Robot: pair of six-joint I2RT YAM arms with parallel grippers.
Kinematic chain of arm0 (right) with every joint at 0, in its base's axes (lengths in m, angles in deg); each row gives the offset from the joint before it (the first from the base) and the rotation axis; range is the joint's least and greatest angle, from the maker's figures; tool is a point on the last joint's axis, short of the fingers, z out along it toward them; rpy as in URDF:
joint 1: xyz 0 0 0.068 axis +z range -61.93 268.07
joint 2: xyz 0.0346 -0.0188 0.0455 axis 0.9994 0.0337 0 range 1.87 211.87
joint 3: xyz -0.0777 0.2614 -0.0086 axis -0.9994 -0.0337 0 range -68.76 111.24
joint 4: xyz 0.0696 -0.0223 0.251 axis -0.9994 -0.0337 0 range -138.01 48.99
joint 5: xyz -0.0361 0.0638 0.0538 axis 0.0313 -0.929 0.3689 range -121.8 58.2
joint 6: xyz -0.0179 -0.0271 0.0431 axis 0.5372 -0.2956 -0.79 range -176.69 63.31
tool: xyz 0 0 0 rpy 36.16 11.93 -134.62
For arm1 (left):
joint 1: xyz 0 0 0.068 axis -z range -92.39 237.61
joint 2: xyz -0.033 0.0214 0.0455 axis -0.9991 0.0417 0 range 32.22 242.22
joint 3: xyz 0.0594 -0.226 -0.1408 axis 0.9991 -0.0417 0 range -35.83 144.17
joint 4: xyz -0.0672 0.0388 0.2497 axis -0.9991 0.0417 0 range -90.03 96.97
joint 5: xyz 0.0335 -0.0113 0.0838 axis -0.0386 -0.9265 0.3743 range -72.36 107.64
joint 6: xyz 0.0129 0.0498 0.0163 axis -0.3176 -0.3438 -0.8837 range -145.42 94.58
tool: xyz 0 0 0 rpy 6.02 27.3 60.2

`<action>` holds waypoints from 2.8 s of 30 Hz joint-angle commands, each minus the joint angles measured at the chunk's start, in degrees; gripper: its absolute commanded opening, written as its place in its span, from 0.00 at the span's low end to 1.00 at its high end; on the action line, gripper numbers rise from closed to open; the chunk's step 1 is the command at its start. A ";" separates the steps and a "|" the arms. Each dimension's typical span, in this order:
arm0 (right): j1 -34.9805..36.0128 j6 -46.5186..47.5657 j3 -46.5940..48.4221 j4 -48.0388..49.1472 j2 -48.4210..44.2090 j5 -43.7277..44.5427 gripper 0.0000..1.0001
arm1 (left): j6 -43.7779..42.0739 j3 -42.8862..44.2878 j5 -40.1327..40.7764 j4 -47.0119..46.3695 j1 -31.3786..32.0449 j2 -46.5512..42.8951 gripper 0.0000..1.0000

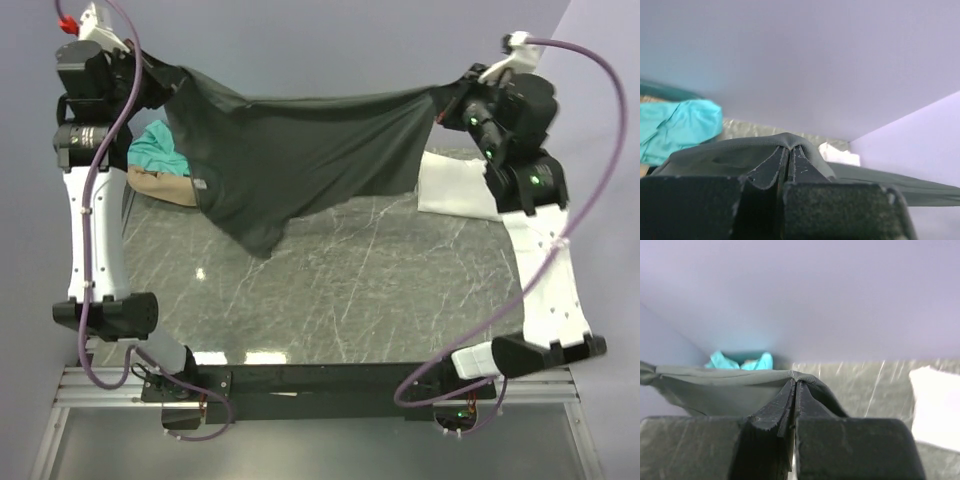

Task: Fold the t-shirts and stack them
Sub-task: Flatten the tshirt out

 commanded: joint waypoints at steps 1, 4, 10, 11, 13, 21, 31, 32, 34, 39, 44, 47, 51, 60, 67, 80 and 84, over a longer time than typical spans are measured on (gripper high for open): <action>-0.34 2.26 0.13 3.42 -8.23 4.21 0.00 | 2.59 0.34 -3.06 -6.23 -0.42 -5.41 0.00; -0.17 3.14 -4.70 7.46 -15.00 5.09 0.00 | 2.33 -6.17 -2.98 -11.96 -0.51 -14.01 0.00; -0.17 3.75 -13.50 9.58 -26.79 5.53 0.00 | -1.36 -16.10 -1.92 -14.34 -0.51 -27.19 0.00; -0.17 3.49 -14.38 9.32 -27.94 5.97 0.00 | -2.24 -17.85 -1.92 -14.08 -0.51 -28.53 0.00; -0.17 3.14 -16.84 8.44 -31.10 7.11 0.00 | -2.51 -20.49 -1.39 -13.55 -0.51 -32.04 0.00; -0.25 1.38 -25.88 7.55 -30.94 8.78 0.00 | 0.83 -27.89 -6.83 -14.51 -0.42 -30.92 0.00; -0.78 2.00 -25.29 10.73 -21.89 9.58 0.00 | -6.37 -21.08 -8.69 -13.12 2.30 -15.12 0.00; -0.87 1.82 -24.33 10.64 -21.36 9.14 0.00 | -6.99 -19.21 -8.25 -12.33 3.96 -14.14 0.00; -0.87 1.56 -22.48 11.16 -20.66 8.26 0.00 | -6.91 -14.91 -7.63 -11.53 4.33 -12.56 0.00; -0.78 1.82 -19.66 10.37 -21.61 8.17 0.00 | -6.90 -11.80 -6.23 -12.23 4.33 -13.33 0.00; -0.87 1.82 -21.67 9.85 -26.27 7.91 0.00 | -10.32 -15.93 -5.35 -11.36 4.33 -18.51 0.00; -0.87 1.38 -23.43 9.14 -30.75 8.87 0.00 | -11.38 -17.95 -5.43 -9.51 4.33 -22.73 0.00; -0.87 1.29 -25.81 8.53 -38.30 9.49 0.00 | -12.09 -19.71 -6.40 -7.14 4.33 -28.53 0.00; -0.87 -1.17 -26.34 1.86 -48.24 10.89 0.00 | -11.56 -20.51 -7.89 -1.34 4.33 -37.85 0.00; -0.87 -1.87 -30.37 2.28 -51.15 14.32 0.00 | -6.39 -19.37 -17.97 -7.03 4.33 -33.66 0.00; -2.80 4.89 -55.69 28.87 -32.13 27.95 0.00 | -8.83 -21.31 -15.91 -15.31 7.05 0.78 0.00; -9.81 2.80 -53.25 33.23 -14.54 24.35 0.01 | -12.70 -8.08 -12.03 -11.02 9.07 19.04 0.48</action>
